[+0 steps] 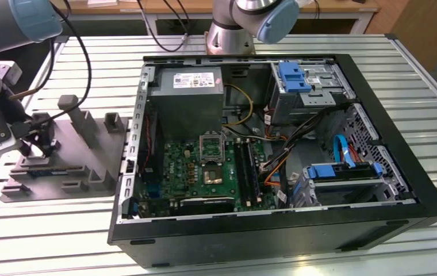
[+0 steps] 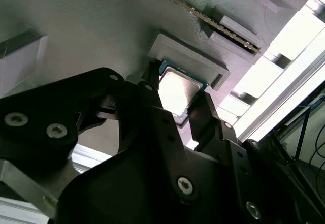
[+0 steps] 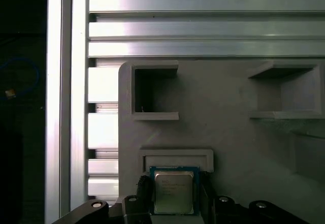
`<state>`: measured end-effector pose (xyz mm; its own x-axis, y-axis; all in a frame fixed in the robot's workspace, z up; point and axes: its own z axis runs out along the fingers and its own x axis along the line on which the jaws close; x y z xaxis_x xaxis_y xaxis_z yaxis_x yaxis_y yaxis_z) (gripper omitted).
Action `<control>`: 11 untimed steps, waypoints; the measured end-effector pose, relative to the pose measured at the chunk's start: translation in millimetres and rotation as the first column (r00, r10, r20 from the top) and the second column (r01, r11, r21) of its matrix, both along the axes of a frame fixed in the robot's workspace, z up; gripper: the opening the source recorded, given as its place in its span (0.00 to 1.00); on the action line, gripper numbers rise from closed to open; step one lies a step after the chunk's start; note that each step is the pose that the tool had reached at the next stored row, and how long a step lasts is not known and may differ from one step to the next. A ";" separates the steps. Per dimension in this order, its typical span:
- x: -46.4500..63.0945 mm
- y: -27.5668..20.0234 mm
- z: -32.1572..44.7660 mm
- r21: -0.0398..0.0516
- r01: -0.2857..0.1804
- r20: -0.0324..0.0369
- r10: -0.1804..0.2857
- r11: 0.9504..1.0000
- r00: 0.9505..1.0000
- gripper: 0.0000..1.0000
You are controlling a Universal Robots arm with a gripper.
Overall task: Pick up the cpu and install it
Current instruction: 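Pick up the cpu and move it towards the insertion slot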
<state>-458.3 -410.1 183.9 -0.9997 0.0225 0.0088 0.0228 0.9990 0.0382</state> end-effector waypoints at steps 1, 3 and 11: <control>0.0 0.0 1.1 0.000 0.000 0.000 0.000 1.000 1.000 0.47; 0.0 0.0 3.7 0.000 0.000 0.000 0.000 1.000 1.000 0.47; 0.1 0.0 11.6 0.000 0.000 0.000 0.000 1.000 1.000 0.47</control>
<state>-458.2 -410.0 195.5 -0.9997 0.0225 0.0084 0.0228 0.9990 0.0385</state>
